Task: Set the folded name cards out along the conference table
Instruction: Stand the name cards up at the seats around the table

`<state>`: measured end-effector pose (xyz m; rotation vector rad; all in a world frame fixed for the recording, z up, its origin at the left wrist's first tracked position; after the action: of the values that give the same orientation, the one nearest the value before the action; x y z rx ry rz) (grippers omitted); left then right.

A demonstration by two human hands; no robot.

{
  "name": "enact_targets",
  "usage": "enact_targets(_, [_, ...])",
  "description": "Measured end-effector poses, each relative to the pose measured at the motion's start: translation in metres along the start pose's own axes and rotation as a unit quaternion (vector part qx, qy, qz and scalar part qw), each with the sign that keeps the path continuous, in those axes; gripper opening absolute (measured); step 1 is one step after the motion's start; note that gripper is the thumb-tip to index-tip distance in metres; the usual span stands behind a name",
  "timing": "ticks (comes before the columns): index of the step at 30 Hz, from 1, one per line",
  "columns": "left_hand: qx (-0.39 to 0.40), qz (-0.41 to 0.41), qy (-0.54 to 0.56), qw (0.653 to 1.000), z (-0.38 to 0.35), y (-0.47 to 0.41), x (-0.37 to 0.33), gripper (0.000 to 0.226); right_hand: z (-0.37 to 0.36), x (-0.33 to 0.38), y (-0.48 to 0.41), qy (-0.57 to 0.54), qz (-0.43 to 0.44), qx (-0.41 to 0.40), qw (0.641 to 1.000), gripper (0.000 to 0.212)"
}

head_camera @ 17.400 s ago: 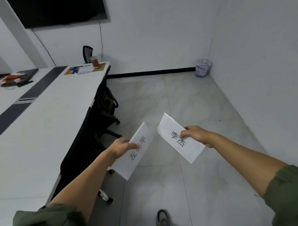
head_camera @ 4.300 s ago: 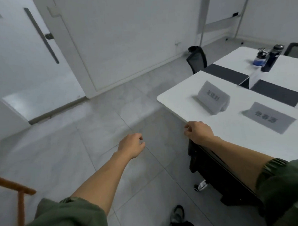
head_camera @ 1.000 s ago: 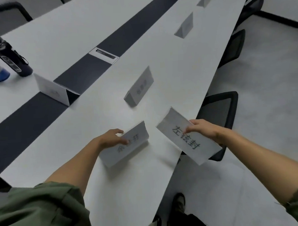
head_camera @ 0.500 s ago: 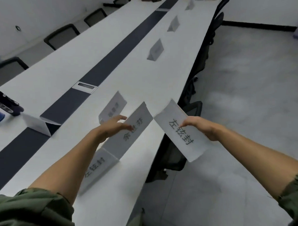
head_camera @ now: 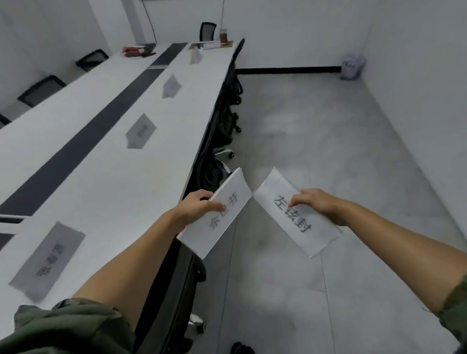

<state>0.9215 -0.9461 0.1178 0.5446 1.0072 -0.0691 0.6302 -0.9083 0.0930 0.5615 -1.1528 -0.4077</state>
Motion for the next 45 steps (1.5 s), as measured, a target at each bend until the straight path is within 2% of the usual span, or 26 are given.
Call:
enact_targets(2, [0.020, -0.002, -0.015, 1.000, -0.018, -0.049, -0.021, 0.047, 0.037, -0.006, -0.022, -0.014, -0.011, -0.022, 1.000, 0.024])
enact_targets(5, [0.053, -0.014, -0.029, 0.998, -0.039, -0.119, -0.052, 0.018, 0.086, -0.007, -0.060, -0.021, -0.020, -0.042, 0.999, 0.026])
enact_targets(6, [0.060, -0.019, -0.031, 0.998, -0.045, -0.149, -0.066, 0.017, 0.107, -0.003, -0.075, -0.027, -0.022, -0.051, 0.998, 0.026])
enact_targets(9, [0.085, -0.024, -0.053, 0.995, -0.057, -0.218, -0.094, 0.041, 0.160, 0.006, -0.112, -0.040, -0.033, -0.082, 0.995, 0.024])
enact_targets(14, [0.109, -0.024, -0.080, 0.990, -0.056, -0.334, -0.163, 0.065, 0.254, 0.039, -0.163, -0.072, -0.040, -0.133, 0.988, 0.021])
enact_targets(16, [0.118, -0.026, -0.083, 0.989, -0.062, -0.375, -0.193, 0.064, 0.288, 0.048, -0.182, -0.085, -0.046, -0.145, 0.985, 0.019])
enact_targets(22, [0.127, -0.050, -0.087, 0.987, -0.086, -0.489, -0.265, 0.038, 0.382, 0.065, -0.256, -0.098, -0.054, -0.167, 0.980, 0.021])
enact_targets(23, [0.127, -0.047, -0.083, 0.987, -0.090, -0.508, -0.275, 0.039, 0.398, 0.068, -0.272, -0.099, -0.054, -0.165, 0.980, 0.020])
enact_targets(26, [0.126, -0.041, -0.087, 0.987, -0.100, -0.569, -0.305, 0.061, 0.448, 0.084, -0.324, -0.092, -0.048, -0.161, 0.982, 0.022])
enact_targets(29, [0.110, -0.029, -0.077, 0.991, -0.100, -0.638, -0.338, 0.068, 0.506, 0.116, -0.381, -0.082, -0.042, -0.157, 0.983, 0.025])
enact_targets(33, [0.075, -0.022, -0.061, 0.995, -0.086, -0.721, -0.381, 0.068, 0.576, 0.174, -0.454, -0.069, -0.023, -0.146, 0.987, 0.019])
enact_targets(37, [0.058, -0.005, -0.068, 0.996, -0.064, -0.794, -0.400, 0.058, 0.617, 0.223, -0.535, -0.044, -0.013, -0.123, 0.991, 0.023])
enact_targets(42, [0.040, 0.008, -0.057, 0.998, -0.036, -0.906, -0.423, 0.075, 0.658, 0.269, -0.644, -0.034, -0.010, -0.104, 0.994, 0.026])
enact_targets(45, [0.053, 0.013, -0.053, 0.997, -0.020, -0.983, -0.446, 0.075, 0.693, 0.296, -0.708, -0.038, -0.019, -0.114, 0.993, 0.027])
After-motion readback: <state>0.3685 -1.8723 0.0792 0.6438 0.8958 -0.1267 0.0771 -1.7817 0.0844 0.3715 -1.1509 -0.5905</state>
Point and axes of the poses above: each hand's wrist, its own y-axis away from the middle knuckle, its own z-axis out of the back of the hand, x = y × z, the point moved 8 cm from there along -y, towards the middle knuckle, and after that the axes turned 4 degrees about -z, right-handed, at the moved point
